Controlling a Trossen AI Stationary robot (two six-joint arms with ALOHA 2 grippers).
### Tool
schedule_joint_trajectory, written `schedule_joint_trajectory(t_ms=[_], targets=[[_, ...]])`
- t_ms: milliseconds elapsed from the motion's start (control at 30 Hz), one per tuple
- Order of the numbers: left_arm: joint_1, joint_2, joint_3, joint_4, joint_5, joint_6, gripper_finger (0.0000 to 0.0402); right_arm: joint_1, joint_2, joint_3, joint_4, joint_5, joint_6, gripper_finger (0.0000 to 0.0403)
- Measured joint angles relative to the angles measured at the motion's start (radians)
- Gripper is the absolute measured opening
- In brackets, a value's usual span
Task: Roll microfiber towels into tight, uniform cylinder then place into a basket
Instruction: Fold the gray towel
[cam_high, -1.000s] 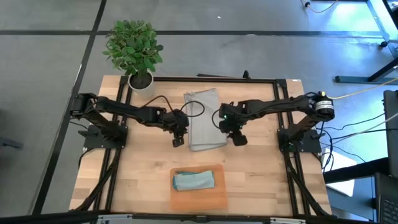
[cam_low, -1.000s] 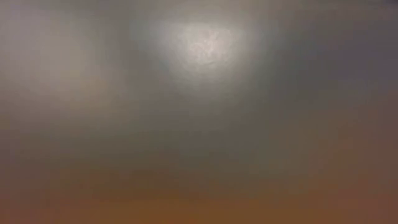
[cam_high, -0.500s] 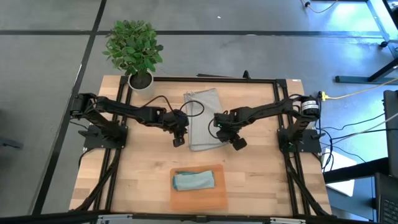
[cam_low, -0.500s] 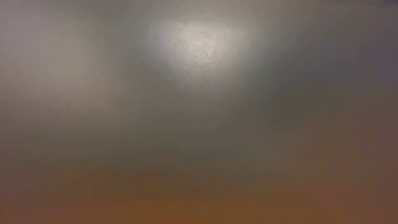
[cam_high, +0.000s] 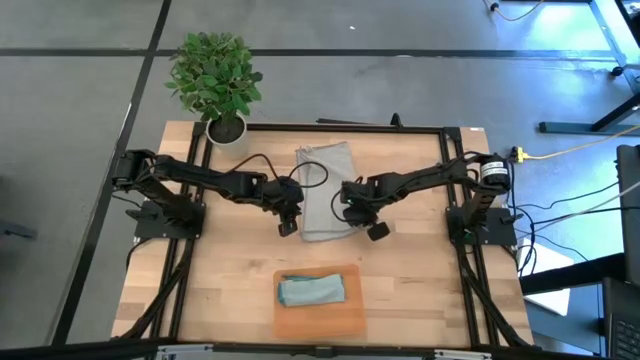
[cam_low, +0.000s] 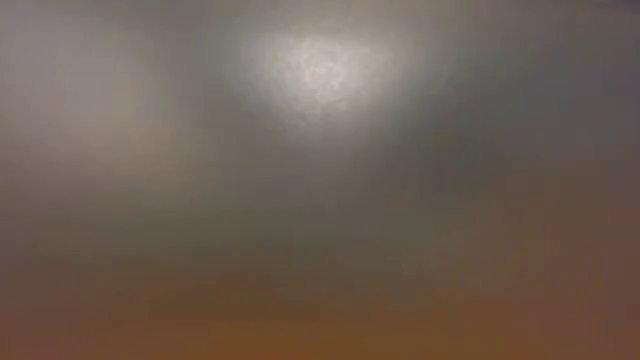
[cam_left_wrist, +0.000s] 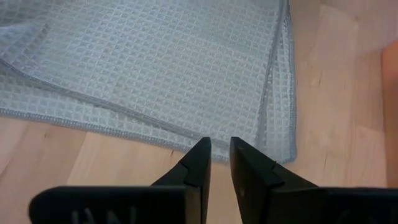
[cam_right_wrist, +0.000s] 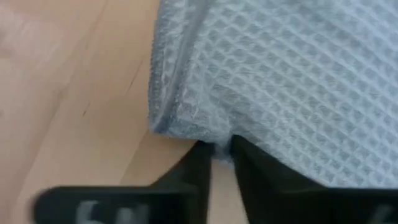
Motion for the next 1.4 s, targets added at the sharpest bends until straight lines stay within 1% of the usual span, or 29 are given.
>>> schedule_joint_trajectory(t_ms=[67, 100, 133, 233, 400, 600, 733, 900, 1033, 1200, 1400], targets=[[0.000, 0.000, 0.000, 0.000, 0.000, 0.000, 0.0053, 0.000, 0.001, 0.000, 0.011, 0.002, 0.050, 0.0030], [0.000, 0.000, 0.000, 0.000, 0.000, 0.000, 0.0053, 0.000, 0.001, 0.000, 0.012, 0.001, 0.069, 0.0016], [0.000, 0.000, 0.000, 0.000, 0.000, 0.000, 0.0053, 0.000, 0.001, 0.000, 0.011, 0.001, 0.084, 0.0013], [0.000, 0.000, 0.000, -0.003, 0.000, -0.001, 0.0053, -0.009, 0.001, 0.004, 0.004, -0.012, 0.150, 0.0010], [-0.003, 0.000, 0.000, -0.076, 0.000, -0.034, 0.0053, -0.055, 0.000, 0.053, -0.031, -0.134, 0.242, 0.0005], [-0.032, 0.000, 0.000, -0.141, 0.000, -0.046, 0.0053, -0.116, -0.006, 0.155, -0.075, -0.167, 0.246, 0.0003], [-0.064, 0.000, 0.000, -0.132, 0.000, -0.068, 0.0053, -0.186, -0.006, 0.226, -0.098, -0.178, 0.248, 0.0002], [-0.102, 0.000, 0.000, -0.129, 0.001, -0.069, 0.0053, -0.274, -0.006, 0.272, -0.097, -0.193, 0.289, 0.0002], [-0.115, 0.000, 0.000, -0.129, -0.007, -0.069, 0.0053, -0.335, -0.006, 0.285, -0.069, -0.194, 0.298, 0.0001], [-0.116, 0.000, 0.000, -0.128, -0.007, -0.069, 0.0053, -0.400, -0.006, 0.308, 0.012, -0.194, 0.302, 0.0001], [-0.116, 0.000, 0.000, -0.128, -0.008, -0.069, 0.0053, -0.477, -0.004, 0.311, 0.120, -0.193, 0.382, 0.0000]])
